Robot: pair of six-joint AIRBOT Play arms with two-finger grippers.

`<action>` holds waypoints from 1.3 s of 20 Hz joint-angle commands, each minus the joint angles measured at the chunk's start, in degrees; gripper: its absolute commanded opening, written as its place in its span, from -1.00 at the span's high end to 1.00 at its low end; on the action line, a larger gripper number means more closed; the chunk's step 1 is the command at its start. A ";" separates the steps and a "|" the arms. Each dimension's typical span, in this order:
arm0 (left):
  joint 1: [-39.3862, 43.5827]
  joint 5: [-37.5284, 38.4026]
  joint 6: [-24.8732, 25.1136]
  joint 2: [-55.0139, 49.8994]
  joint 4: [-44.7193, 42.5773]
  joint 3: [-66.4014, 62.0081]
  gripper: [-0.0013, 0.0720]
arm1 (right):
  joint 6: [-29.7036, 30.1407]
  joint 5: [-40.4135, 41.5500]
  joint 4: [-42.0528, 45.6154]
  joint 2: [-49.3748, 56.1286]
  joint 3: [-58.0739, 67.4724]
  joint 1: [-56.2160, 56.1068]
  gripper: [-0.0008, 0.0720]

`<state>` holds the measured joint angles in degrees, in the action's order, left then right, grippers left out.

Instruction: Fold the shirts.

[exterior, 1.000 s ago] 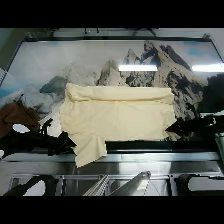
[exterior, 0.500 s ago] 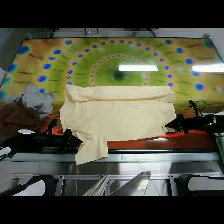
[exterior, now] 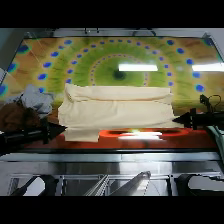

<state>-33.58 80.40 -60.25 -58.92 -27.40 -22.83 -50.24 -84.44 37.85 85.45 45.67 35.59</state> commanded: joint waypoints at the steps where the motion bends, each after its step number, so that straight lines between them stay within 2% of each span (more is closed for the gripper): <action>1: -5.29 5.18 -0.90 5.29 0.42 -2.21 0.90 | -0.81 -3.21 -1.22 -0.81 0.48 0.85 0.93; 5: -4.37 5.35 -1.33 2.29 0.46 -7.54 0.90 | -0.55 -1.09 -6.54 -1.09 0.55 0.07 0.93; 7: 0.46 4.59 -1.33 -2.38 0.50 -11.74 0.90 | -0.50 2.27 -8.00 -1.09 0.57 -2.19 0.93; 11: 12.28 -2.14 -2.51 -14.51 0.46 -25.09 0.90 | 2.93 12.81 -14.91 -1.07 0.63 -6.95 0.93; 14: 16.68 -4.57 -4.28 -25.07 0.44 -37.53 0.90 | 3.98 19.61 -16.46 0.15 3.04 -9.75 0.93; 18: 18.21 -4.72 -7.96 -37.94 0.11 -52.24 0.90 | 3.91 21.79 -16.46 5.57 9.88 -11.63 0.93; 21: 18.21 -3.76 -10.32 -45.22 -0.11 -58.64 0.91 | 4.02 22.82 -16.48 9.88 12.94 -12.11 0.93; 26: 19.50 1.51 -11.21 -56.72 0.00 -68.43 0.91 | 6.38 23.82 -16.48 14.82 13.40 -12.44 0.93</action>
<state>-14.90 78.32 -70.57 -109.25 -27.40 -85.34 -45.10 -61.52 21.47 97.67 58.39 23.46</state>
